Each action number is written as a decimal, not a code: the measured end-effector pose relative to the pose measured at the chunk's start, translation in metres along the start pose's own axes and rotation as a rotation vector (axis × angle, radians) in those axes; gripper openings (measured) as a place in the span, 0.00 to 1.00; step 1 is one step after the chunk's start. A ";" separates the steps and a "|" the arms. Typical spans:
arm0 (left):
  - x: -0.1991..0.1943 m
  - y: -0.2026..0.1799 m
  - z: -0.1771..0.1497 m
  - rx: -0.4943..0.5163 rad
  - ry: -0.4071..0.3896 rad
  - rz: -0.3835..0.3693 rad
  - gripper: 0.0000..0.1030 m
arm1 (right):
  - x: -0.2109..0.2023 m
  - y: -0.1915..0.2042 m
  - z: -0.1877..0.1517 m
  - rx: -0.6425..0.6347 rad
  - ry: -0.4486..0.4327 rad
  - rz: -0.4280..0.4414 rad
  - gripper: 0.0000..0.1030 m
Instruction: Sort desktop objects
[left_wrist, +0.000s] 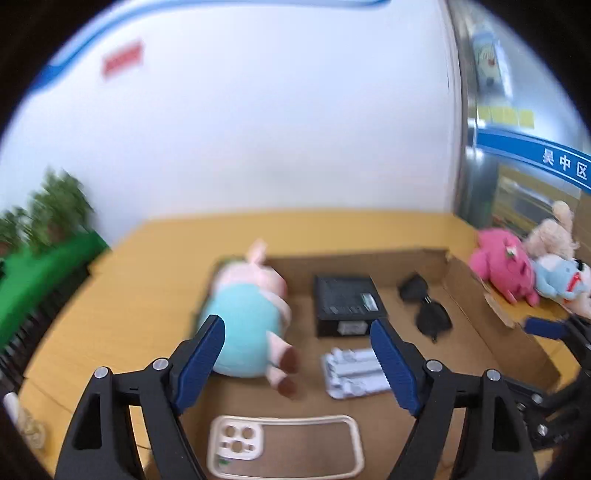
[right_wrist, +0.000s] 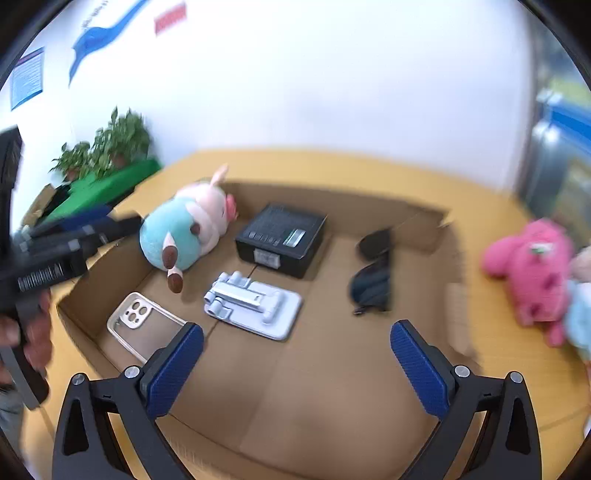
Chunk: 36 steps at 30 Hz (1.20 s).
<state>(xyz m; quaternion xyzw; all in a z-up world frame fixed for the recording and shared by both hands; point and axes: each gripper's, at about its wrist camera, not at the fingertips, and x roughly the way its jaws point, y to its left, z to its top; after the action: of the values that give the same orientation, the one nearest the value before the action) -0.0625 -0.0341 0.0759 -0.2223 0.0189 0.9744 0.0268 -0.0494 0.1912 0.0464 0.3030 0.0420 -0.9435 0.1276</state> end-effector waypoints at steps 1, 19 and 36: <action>-0.012 -0.001 -0.010 -0.014 -0.036 0.023 0.79 | -0.009 0.002 -0.017 0.015 -0.050 -0.026 1.00; 0.005 -0.019 -0.094 -0.030 0.033 0.088 0.86 | 0.004 0.003 -0.060 0.112 -0.146 -0.132 1.00; 0.006 -0.019 -0.091 -0.027 0.039 0.087 0.87 | 0.006 0.001 -0.061 0.119 -0.139 -0.120 1.00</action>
<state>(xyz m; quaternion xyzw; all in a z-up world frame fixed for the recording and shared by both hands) -0.0270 -0.0197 -0.0093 -0.2403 0.0157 0.9704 -0.0189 -0.0193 0.1989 -0.0067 0.2410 -0.0049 -0.9689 0.0553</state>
